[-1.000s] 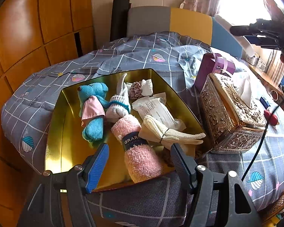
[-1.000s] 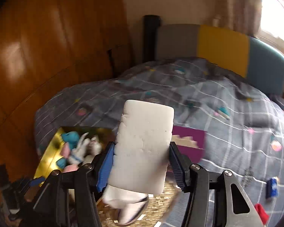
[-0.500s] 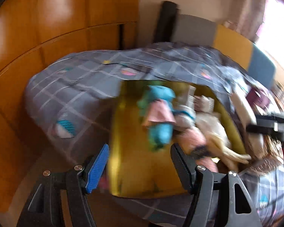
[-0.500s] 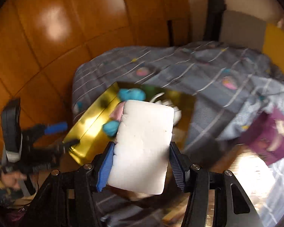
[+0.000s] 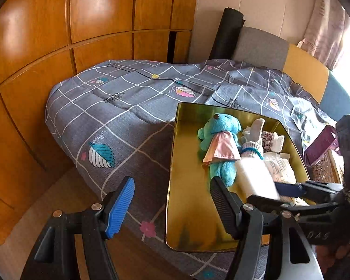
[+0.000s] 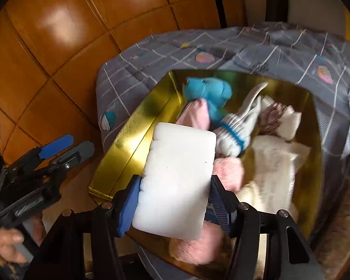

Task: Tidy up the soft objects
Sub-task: 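Carry the sponge to the gold tray with the right gripper and release it, then move the left gripper over the bedspread toward the red sock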

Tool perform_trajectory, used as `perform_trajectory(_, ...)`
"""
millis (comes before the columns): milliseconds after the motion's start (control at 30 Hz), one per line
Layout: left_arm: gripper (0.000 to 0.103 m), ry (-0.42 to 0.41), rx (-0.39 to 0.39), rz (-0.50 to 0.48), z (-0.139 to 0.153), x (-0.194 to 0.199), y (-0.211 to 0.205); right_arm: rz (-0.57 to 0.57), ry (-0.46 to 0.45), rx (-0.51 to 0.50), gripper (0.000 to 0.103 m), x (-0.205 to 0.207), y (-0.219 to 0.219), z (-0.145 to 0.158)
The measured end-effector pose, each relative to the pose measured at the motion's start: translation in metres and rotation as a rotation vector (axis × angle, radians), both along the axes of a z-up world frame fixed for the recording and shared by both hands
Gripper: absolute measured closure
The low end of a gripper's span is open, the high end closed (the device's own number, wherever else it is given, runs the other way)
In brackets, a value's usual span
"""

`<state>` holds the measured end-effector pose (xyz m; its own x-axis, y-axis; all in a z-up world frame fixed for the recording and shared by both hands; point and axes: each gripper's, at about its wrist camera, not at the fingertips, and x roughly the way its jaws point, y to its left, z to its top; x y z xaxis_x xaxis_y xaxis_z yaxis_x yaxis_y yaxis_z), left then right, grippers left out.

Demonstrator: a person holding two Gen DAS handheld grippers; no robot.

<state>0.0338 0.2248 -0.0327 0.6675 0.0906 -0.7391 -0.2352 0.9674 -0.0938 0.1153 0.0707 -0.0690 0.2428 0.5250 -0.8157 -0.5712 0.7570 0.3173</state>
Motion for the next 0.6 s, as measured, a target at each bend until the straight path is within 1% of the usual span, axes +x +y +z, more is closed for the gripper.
perform_trajectory(67,0.035,0.004,0.002,-0.004,-0.003,0.001,-0.002,-0.006,0.023,0.011,0.039,0.001,0.002,-0.006)
perform_trajectory(133,0.035,0.009,0.005,-0.010,-0.005,0.002,-0.005,-0.010,0.013,0.015,0.036,-0.001,0.001,-0.007)
perform_trajectory(267,0.034,0.012,0.011,-0.024,-0.006,0.002,-0.009,-0.022,0.005,0.029,0.025,-0.006,-0.004,-0.006)
perform_trajectory(400,0.032,0.001,0.024,-0.036,-0.004,0.000,-0.014,-0.044,-0.016,0.032,0.022,-0.012,-0.013,-0.001)
perform_trajectory(500,0.032,-0.001,0.024,-0.046,-0.004,0.000,-0.017,-0.060,-0.068,0.009,0.018,-0.021,-0.016,0.005)
perform_trajectory(567,0.032,-0.006,0.025,-0.055,-0.002,0.000,-0.019,-0.072,-0.131,-0.030,0.012,-0.029,-0.017,0.011)
perform_trajectory(600,0.032,-0.011,0.027,-0.057,-0.001,-0.001,-0.020,-0.080,-0.168,-0.045,0.012,-0.034,-0.019,0.014)
